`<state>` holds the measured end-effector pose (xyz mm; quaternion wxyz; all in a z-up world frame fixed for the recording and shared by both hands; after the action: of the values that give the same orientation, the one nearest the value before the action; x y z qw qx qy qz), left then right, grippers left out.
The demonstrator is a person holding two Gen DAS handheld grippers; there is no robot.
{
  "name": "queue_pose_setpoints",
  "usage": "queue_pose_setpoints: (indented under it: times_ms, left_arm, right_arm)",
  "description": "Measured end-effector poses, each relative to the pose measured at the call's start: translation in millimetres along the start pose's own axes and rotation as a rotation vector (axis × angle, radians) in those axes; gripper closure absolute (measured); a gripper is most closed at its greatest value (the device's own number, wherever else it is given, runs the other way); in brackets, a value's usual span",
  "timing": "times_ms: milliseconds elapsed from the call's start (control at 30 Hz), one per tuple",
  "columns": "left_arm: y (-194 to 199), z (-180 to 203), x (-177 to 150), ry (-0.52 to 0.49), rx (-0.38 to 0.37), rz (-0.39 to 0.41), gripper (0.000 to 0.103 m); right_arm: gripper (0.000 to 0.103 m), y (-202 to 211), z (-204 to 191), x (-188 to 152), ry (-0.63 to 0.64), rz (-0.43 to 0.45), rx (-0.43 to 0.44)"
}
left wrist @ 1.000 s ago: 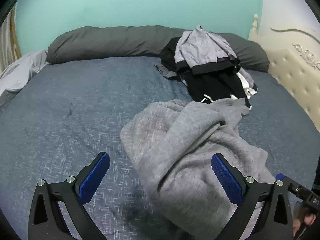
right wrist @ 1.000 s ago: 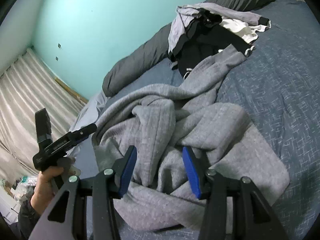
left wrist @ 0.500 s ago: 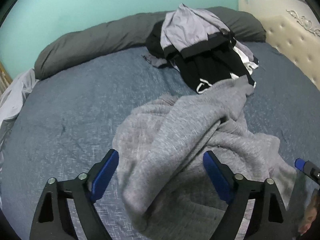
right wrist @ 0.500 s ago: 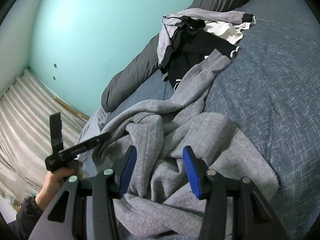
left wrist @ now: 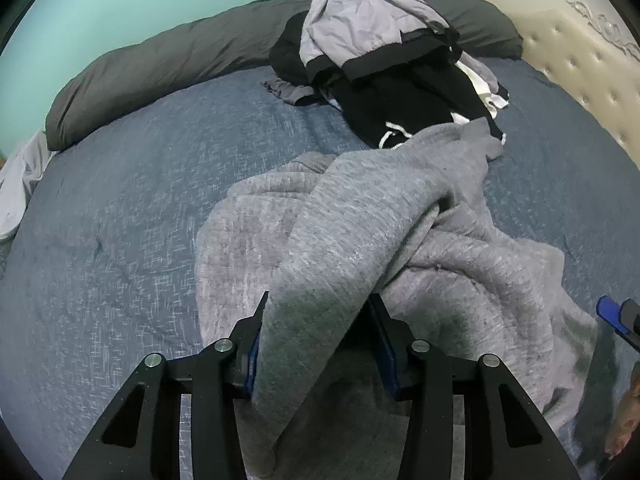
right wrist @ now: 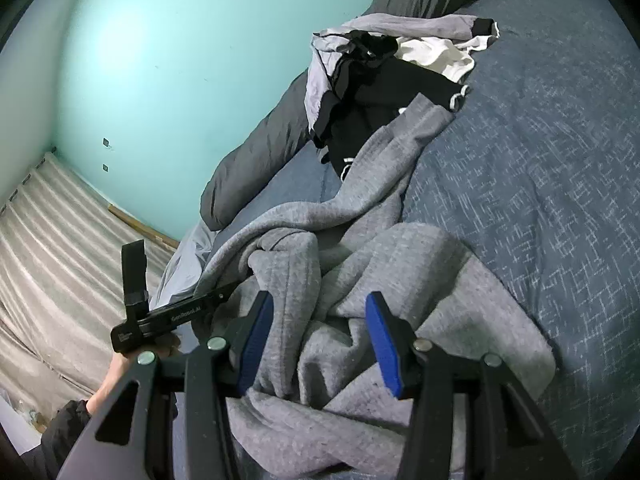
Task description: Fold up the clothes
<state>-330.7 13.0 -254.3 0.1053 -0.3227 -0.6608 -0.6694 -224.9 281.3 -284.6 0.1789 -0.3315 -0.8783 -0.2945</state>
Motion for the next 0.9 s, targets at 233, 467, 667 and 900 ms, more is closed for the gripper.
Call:
queue_pose_setpoints:
  times_ms: [233, 467, 667, 900]
  left_arm:
    - [-16.5, -3.2, -6.3, 0.035, -0.026, -0.040, 0.055]
    - [-18.2, 3.0, -9.4, -0.020, -0.015, -0.053, 0.065]
    - [12.5, -0.4, -3.9, -0.054, 0.000, 0.035, 0.094]
    - [77.3, -44.1, -1.1, 0.025, 0.036, 0.181, 0.096]
  right_arm:
    - [0.054, 0.7, 0.2, 0.5, -0.008, 0.003, 0.005]
    - [0.054, 0.1, 2.7, 1.1, -0.023, 0.005, 0.005]
    - [0.054, -0.4, 1.1, 0.0, -0.021, 0.002, 0.007]
    - [0.054, 1.0, 0.0, -0.1, -0.021, 0.001, 0.013]
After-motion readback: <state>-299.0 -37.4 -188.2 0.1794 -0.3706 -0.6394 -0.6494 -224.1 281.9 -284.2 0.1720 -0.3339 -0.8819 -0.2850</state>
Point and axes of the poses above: each gripper's, at about its wrist camera, not at the fingertips, and y roughly against the way its jaws point, z to its right, x to its top, the point moved 4 cm from there along -y, roughly the way its jaws point, and after that the axes turned 2 degrees about z, right-handed, at the moved point
